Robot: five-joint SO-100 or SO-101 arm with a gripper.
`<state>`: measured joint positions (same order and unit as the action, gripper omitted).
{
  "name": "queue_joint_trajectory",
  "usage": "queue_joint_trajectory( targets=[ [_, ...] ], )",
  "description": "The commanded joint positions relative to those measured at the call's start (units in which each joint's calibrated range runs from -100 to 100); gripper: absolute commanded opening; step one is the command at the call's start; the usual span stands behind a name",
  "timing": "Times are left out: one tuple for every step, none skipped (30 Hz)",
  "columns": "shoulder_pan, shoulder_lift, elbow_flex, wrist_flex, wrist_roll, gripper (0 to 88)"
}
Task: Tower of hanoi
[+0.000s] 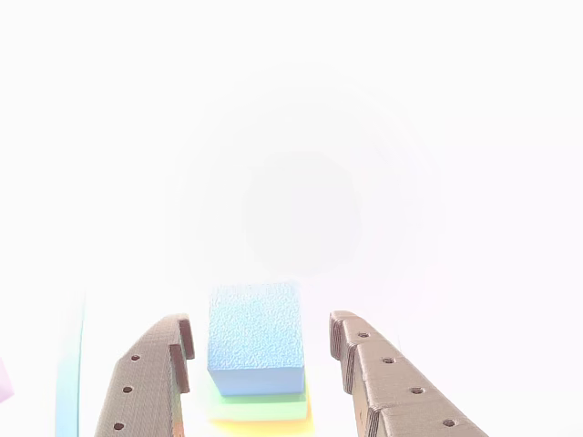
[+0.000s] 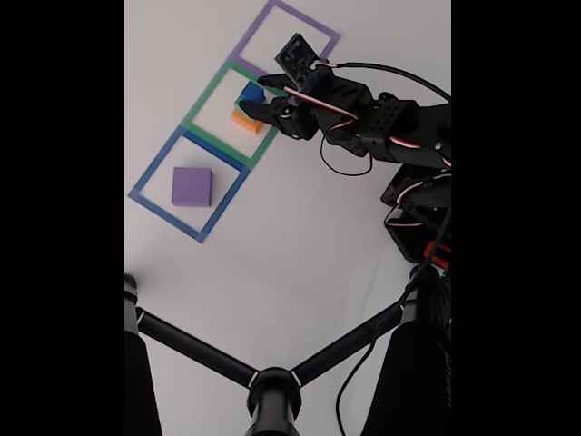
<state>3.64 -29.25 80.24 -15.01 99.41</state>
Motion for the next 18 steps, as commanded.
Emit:
queue_joint_trajectory(
  targets=[
    [-0.77, -0.26, -0.33, -1.51, 0.59, 12.4],
    [-0.77, -0.18, -0.33, -1.59, 0.59, 12.1],
    [-0.77, -0.1, -0.33, -1.75, 0.59, 11.9],
    [-0.77, -0.1, -0.24, -1.75, 0.59, 11.6],
    [-0.86, -0.1, -0.24, -1.75, 0.59, 11.3],
    [-0.96, -0.1, -0.24, -1.75, 0.59, 11.1],
    [-0.96, -0.1, -0.24, -1.83, 0.59, 10.7],
    [-0.96, -0.1, -0.24, -1.83, 0.59, 10.2],
    [-0.96, -0.1, -0.24, -1.83, 0.59, 9.8],
    [-1.05, -0.1, -0.24, -1.83, 0.59, 9.3],
    [-1.05, -0.1, -0.24, -1.83, 0.59, 9.0],
    [-1.15, -0.1, -0.24, -1.83, 0.59, 8.7],
    [-1.15, -0.1, -0.15, -1.83, 0.59, 8.3],
    [-1.25, -0.1, -0.15, -1.83, 0.59, 8.0],
    [-1.34, -0.1, -0.15, -1.83, 0.59, 7.7],
    [-1.34, -0.1, -0.15, -1.83, 0.59, 7.5],
    [-1.34, -0.1, -0.15, -1.83, 0.59, 7.5],
    [-1.34, -0.1, -0.24, -1.83, 0.59, 7.4]
  ],
)
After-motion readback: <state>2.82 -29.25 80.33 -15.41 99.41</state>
